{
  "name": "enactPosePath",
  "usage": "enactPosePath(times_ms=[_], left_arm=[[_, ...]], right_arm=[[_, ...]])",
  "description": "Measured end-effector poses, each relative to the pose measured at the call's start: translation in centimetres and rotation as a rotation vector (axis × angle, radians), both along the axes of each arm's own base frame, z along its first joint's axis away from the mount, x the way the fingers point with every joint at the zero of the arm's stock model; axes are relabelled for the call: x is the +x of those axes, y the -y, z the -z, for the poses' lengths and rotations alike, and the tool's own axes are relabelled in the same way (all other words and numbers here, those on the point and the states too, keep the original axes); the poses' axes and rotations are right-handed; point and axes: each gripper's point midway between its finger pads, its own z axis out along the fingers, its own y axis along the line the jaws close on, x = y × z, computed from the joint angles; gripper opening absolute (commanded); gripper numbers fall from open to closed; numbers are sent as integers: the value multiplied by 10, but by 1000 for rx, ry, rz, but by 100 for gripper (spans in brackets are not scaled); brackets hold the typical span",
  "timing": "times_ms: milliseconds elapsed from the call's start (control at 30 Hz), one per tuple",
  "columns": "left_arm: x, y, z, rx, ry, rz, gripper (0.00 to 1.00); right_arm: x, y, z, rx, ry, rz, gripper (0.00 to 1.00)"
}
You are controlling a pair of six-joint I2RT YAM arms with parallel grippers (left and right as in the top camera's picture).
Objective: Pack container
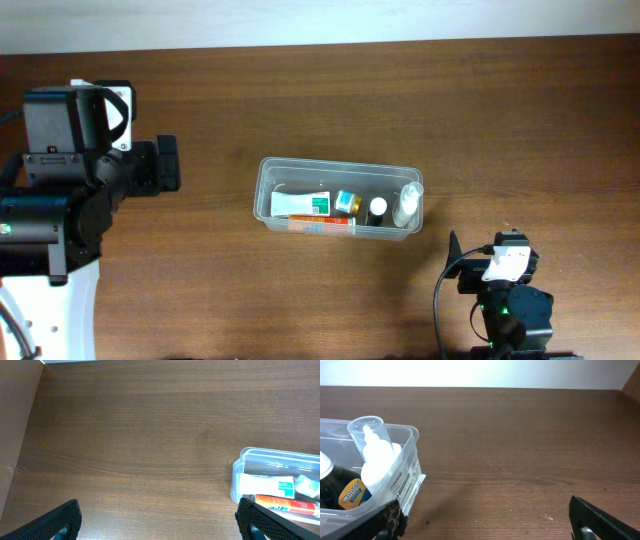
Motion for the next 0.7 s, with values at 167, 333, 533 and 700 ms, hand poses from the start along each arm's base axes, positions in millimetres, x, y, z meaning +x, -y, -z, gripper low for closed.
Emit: enactPosePath(times_ms=[167, 333, 533, 700], left_arm=[[-10, 0, -1, 0, 14, 0, 99], [-56, -7, -1, 23, 71, -24, 99], [-89, -4, -7, -3, 376, -10, 99], [-93, 10, 41, -55, 481, 56, 99]], right_arm=[[0, 0, 0, -2, 0, -1, 98], [0, 0, 0, -3, 0, -1, 98], [0, 0, 0, -4, 1, -1, 98], [0, 0, 0, -4, 1, -1, 98]])
